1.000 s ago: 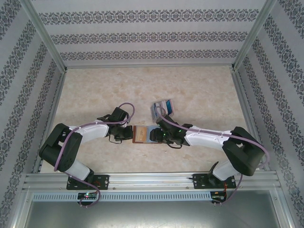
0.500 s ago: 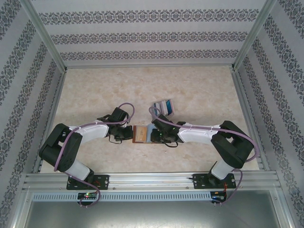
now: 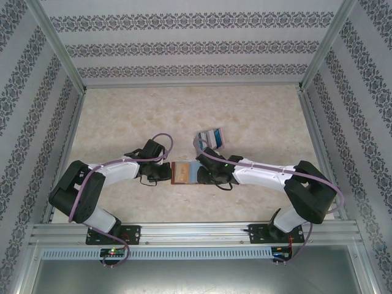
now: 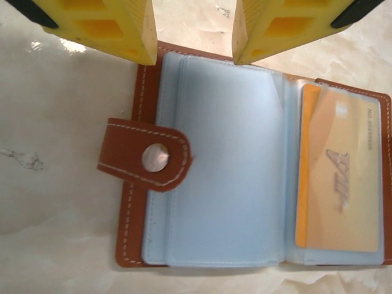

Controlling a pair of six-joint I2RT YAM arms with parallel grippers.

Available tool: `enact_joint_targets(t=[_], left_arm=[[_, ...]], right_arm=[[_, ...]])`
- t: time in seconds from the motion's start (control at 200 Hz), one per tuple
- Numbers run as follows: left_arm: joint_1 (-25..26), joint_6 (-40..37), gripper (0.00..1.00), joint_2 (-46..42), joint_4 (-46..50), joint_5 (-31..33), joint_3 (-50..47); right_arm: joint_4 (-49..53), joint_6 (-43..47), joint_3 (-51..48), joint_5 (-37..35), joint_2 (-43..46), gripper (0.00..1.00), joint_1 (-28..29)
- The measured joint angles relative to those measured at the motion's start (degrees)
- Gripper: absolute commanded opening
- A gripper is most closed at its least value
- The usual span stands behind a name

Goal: Put the credit cards into the card holder

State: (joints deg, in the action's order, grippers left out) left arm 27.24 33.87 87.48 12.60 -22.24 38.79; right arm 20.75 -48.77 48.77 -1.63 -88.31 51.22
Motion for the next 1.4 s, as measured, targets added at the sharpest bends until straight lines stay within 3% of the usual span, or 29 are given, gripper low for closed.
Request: enact_joint_targets(t=[0.26, 0.355, 0.61, 0.714, 0.859, 1.019, 1.399], left_arm=[[0.02, 0.02, 0.1, -0.48, -1.11, -0.04, -0.83], [0.02, 0.04, 0.1, -0.63, -1.55, -0.11, -1.18], [0.0, 0.48, 0.1, -0.74, -1.99, -0.22, -1.44], [0.0, 0.87, 0.1, -0.74, -2.16, -0.28, -1.49], [0.0, 1.05, 0.09, -0.74, -2.36, -0.46, -1.55], [0.0, 1.22, 0.08, -0.74, -2.89, -0.66, -1.86], [0.0, 1.31, 0.12, -1.05, -2.91, -0.17, -1.92]], right_arm=[[-0.81, 1.92, 5.2, -0.04, -6.73, 0.45, 1.05], [-0.81, 2.27, 6.4, -0.09, -9.09, 0.53, 1.05], [-0.85, 2.49, 6.75, -0.04, -10.23, 0.53, 1.07], [-2.49, 2.47, 6.75, 1.16, -10.62, 0.49, 1.05], [-7.54, 2.4, 5.88, 4.52, -10.86, 0.3, 1.05], [-12.31, 2.25, 5.09, 7.89, -10.86, 0.21, 1.03], [-22.56, 2.38, 5.07, 14.29, -11.19, 0.28, 1.03]])
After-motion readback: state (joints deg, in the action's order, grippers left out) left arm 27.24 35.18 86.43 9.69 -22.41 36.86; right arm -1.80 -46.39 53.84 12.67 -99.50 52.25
